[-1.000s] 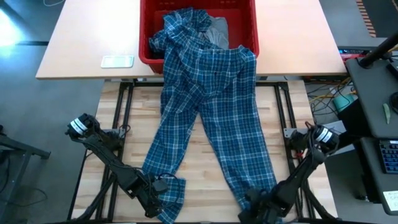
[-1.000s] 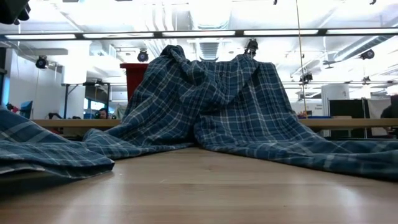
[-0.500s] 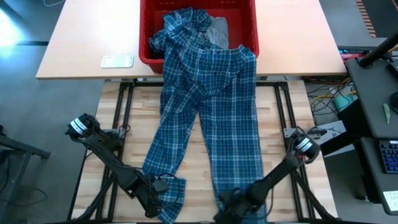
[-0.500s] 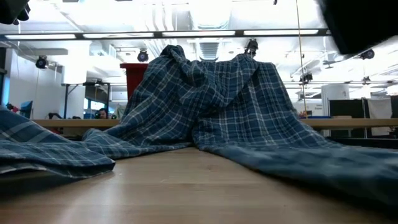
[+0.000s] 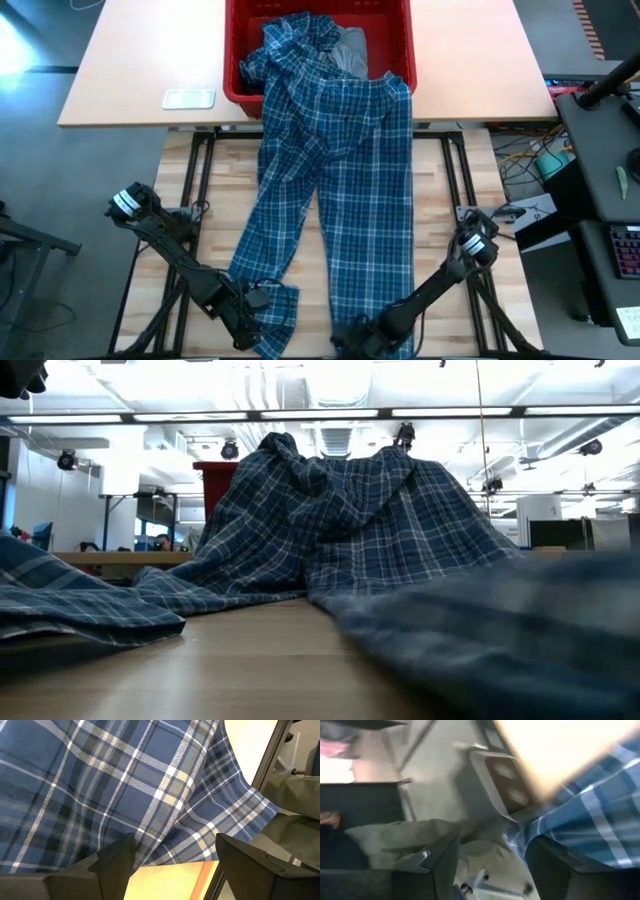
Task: Fold Laundry from Bin
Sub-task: Fold the blue patterned pants
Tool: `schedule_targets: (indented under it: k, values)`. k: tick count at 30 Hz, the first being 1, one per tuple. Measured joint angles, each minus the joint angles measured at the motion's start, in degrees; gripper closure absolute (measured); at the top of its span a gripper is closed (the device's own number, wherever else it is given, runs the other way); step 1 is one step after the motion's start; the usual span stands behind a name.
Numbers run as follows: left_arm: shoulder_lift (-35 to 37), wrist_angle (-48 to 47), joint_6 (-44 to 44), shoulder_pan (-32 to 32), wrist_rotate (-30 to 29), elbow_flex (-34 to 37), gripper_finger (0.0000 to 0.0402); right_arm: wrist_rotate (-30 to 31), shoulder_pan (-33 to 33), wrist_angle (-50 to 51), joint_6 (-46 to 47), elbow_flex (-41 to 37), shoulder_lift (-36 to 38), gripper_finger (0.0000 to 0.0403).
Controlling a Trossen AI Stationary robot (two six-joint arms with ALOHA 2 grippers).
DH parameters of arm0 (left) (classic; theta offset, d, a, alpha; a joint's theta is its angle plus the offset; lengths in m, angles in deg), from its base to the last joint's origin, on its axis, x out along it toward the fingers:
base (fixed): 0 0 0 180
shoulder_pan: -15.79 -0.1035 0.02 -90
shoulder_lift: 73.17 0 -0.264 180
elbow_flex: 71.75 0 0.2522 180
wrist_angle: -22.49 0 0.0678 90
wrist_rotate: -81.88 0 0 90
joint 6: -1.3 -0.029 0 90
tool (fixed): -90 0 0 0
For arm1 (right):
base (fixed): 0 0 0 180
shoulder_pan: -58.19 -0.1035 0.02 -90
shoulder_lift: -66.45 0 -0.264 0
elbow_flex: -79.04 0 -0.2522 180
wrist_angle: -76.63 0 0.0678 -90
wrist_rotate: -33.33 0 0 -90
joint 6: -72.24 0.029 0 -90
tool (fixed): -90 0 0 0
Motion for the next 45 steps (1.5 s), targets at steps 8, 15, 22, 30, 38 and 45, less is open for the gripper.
schedule_targets:
  k: [8, 15, 22, 30, 38, 45]
  values:
    - [-0.02, 0.07, -0.17, 0.02, 1.60, 0.00, 0.0141, -5.52, -1.96, -3.47, -10.73, 0.01, 1.48, 0.0197]
    - [-0.02, 0.12, -0.39, 0.02, 2.01, 0.00, 0.0141, 0.97, -4.76, 15.33, -4.84, -0.11, 2.31, 0.0197]
    - [-0.02, 0.11, -1.46, 0.02, 2.10, 0.00, 0.0141, -0.44, -6.37, 35.61, -0.39, 0.12, 2.75, 0.0197]
    - [0.00, 0.11, -1.44, 0.02, 2.05, 0.00, 0.0141, -13.87, -11.03, 79.40, -11.18, -0.22, 2.82, 0.0197]
    - [0.00, -0.17, -1.47, 0.02, 1.85, 0.00, 0.0141, -8.51, -13.06, 69.32, 4.32, -0.57, 12.27, 0.0197]
    - [0.00, -0.09, -2.17, 0.02, 1.51, 0.00, 0.0141, 6.32, -15.54, 48.56, 24.96, -6.60, 20.46, 0.0197]
